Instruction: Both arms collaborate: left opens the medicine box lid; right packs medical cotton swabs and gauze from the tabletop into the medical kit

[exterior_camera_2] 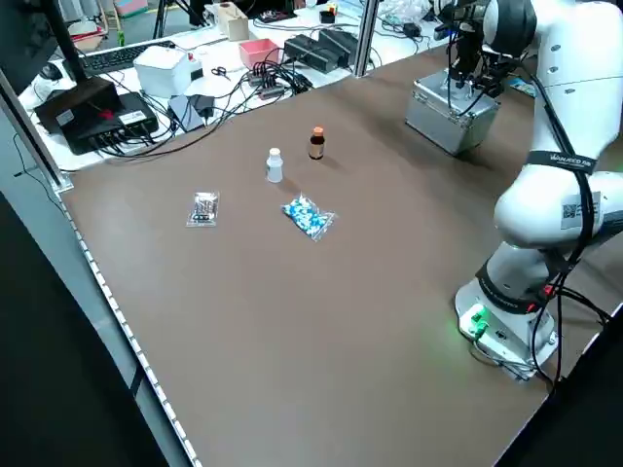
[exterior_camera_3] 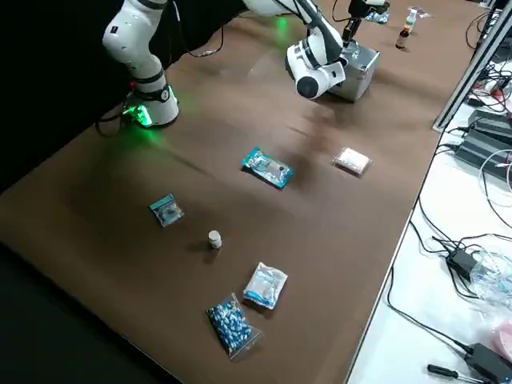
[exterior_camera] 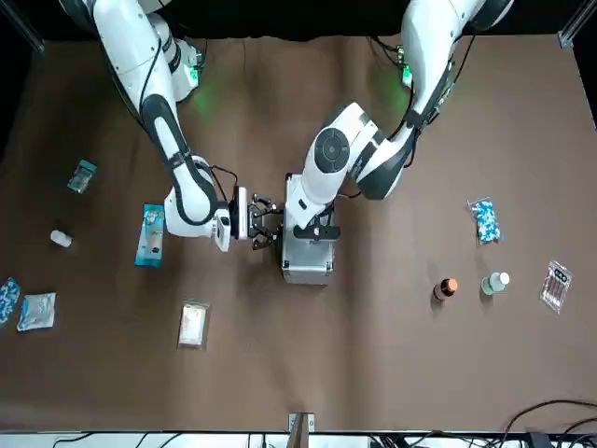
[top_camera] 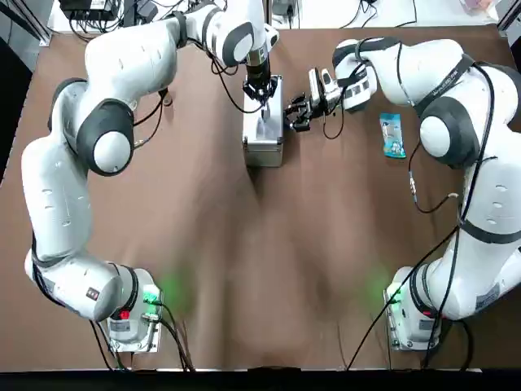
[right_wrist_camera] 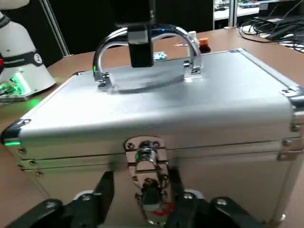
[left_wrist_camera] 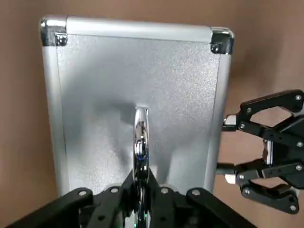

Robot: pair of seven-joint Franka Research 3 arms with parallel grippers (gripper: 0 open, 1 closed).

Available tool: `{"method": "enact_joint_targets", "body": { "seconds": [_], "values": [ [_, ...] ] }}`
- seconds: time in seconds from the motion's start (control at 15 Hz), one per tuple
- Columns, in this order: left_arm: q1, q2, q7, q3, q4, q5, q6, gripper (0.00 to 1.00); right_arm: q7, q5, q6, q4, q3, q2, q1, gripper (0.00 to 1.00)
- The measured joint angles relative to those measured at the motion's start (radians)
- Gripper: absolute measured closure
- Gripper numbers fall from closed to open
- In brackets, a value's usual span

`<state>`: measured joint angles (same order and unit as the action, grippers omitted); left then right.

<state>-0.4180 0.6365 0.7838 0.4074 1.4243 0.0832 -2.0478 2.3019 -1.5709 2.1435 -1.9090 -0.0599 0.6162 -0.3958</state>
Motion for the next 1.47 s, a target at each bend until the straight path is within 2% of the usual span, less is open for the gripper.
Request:
{"method": "enact_joint_targets", "body": {
  "seconds": [0.07,0.2,0.27,1.47],
  "values": [
    [0.0,0.0,0.0,0.0,-0.001,0.0,0.001,0.92,0.0,-0.001,0.001,0.003,0.001,0.0,0.0,0.54],
    [0.0,0.0,0.0,0.0,-0.004,0.0,0.007,0.92,0.0,-0.003,0.003,0.005,0.002,0.001,0.0,0.57],
    [0.0,0.0,0.001,0.0,-0.007,0.0,0.013,0.92,0.0,-0.003,0.002,0.006,0.003,0.001,0.001,0.62],
    [0.016,-0.019,0.003,-0.001,-0.049,0.0,0.128,0.92,0.002,-0.004,0.001,0.006,0.004,0.001,0.001,0.65]
  ]
}}
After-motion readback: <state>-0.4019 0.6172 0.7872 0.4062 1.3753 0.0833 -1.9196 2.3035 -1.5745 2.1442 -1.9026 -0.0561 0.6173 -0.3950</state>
